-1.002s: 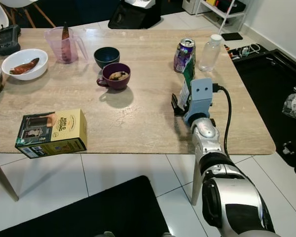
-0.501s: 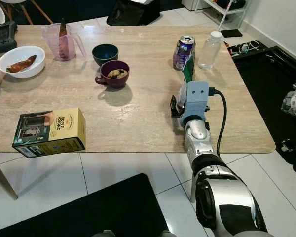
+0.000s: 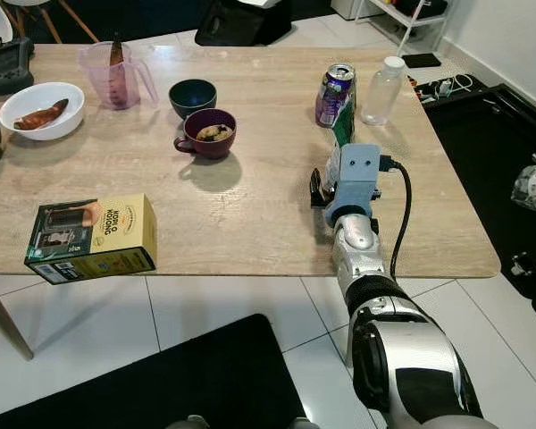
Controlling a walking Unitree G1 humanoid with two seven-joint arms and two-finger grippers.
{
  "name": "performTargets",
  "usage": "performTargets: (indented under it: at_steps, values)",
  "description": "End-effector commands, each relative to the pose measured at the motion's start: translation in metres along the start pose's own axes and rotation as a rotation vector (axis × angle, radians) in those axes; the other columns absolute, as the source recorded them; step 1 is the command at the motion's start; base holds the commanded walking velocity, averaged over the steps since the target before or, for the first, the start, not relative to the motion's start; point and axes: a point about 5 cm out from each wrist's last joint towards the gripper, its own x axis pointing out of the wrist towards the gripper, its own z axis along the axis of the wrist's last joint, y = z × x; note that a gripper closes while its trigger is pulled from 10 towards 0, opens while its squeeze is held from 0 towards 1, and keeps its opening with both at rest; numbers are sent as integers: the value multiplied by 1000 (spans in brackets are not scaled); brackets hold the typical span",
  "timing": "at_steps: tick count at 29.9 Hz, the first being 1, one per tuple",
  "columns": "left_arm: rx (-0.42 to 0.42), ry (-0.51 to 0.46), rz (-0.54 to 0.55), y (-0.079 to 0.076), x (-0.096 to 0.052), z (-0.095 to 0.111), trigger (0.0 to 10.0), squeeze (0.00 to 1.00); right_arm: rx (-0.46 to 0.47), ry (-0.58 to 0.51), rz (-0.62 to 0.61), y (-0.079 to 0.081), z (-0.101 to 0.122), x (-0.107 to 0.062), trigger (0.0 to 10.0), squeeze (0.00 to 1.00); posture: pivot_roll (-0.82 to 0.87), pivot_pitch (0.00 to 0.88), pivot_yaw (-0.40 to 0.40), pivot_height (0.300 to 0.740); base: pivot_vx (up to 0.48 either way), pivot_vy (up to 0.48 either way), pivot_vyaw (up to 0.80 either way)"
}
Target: Restocking fridge
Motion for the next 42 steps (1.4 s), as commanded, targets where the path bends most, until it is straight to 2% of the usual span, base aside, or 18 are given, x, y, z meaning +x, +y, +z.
performTargets:
  at_steps: [1, 3, 4, 5, 6, 7, 23, 26, 32, 33, 34, 35, 36, 37, 39, 40, 42]
  values:
    - [-8, 39, -12, -4, -3, -12, 10000, 0, 13, -11, -27, -3, 3, 1, 9765, 0, 78, 186, -10, 740, 0, 0, 0]
    - [-8, 39, -12, -4, -3, -12, 10000, 0, 13, -12, -28, -4, 3, 1, 9765, 0, 78, 186, -10, 740, 0, 0, 0]
    - [-7, 38, -14, -4, -3, -11, 10000, 0, 15, -14, -31, -4, 4, 2, 5843, 0, 79, 184, -10, 740, 0, 0, 0]
    - [-7, 38, -16, -4, -3, -12, 10000, 0, 18, -17, -36, -4, 5, 2, 1373, 0, 78, 184, -9, 740, 0, 0, 0]
    - [-7, 38, -16, -4, -3, -12, 10000, 0, 18, -17, -36, -4, 5, 2, 1373, 0, 78, 184, -9, 740, 0, 0, 0]
    - [-7, 39, -17, -4, -3, -12, 10000, 0, 20, -19, -38, -4, 6, 2, 0, 0, 78, 182, -10, 740, 0, 0, 0]
    - [-6, 33, -19, -6, 1, -4, 10000, 0, 25, -20, -48, -9, 8, 4, 0, 0, 74, 140, -13, 740, 0, 0, 0]
    - [-8, 32, -17, -5, 2, -1, 10000, 0, 41, -25, -47, -13, 8, 4, 0, 0, 72, 132, -12, 740, 0, 0, 0]
    - [-19, 47, -25, -7, 6, 3, 10000, 0, 147, -92, 32, -27, 16, 3, 0, 0, 61, 55, -13, 740, 0, 0, 0]
    - [-26, 52, -28, -8, 8, 6, 10000, 0, 197, -122, 104, -31, 20, 3, 39, 0, 53, 36, -12, 740, 0, 0, 0]
    - [-26, 52, -28, -8, 8, 6, 10000, 0, 197, -122, 104, -31, 20, 3, 39, 0, 53, 36, -12, 740, 0, 0, 0]
    - [-29, 50, -24, -8, 8, 7, 10000, 0, 221, -137, 149, -32, 22, 3, 4157, 0, 51, 32, -10, 740, 0, 0, 0]
    - [-29, 50, -24, -8, 8, 7, 10000, 0, 221, -137, 149, -32, 22, 3, 4157, 0, 51, 32, -10, 740, 0, 0, 0]
    - [-30, 47, -18, -8, 9, 10, 10000, 0, 245, -153, 200, -36, 25, 2, 10000, 0, 47, 16, -10, 740, 0, 0, 0]
    - [-32, 51, 1, -7, 12, 16, 10000, 0, 316, -189, 335, -45, 28, -2, 10000, 0, 40, 0, -9, 740, 0, 0, 0]
    - [-32, 51, 1, -7, 12, 16, 10000, 0, 316, -189, 335, -45, 28, -2, 10000, 0, 40, 0, -9, 740, 0, 0, 0]
    - [-34, 54, 5, -7, 13, 19, 10000, 0, 360, -201, 409, -49, 28, -4, 10000, 0, 35, 0, -9, 740, 0, 0, 0]
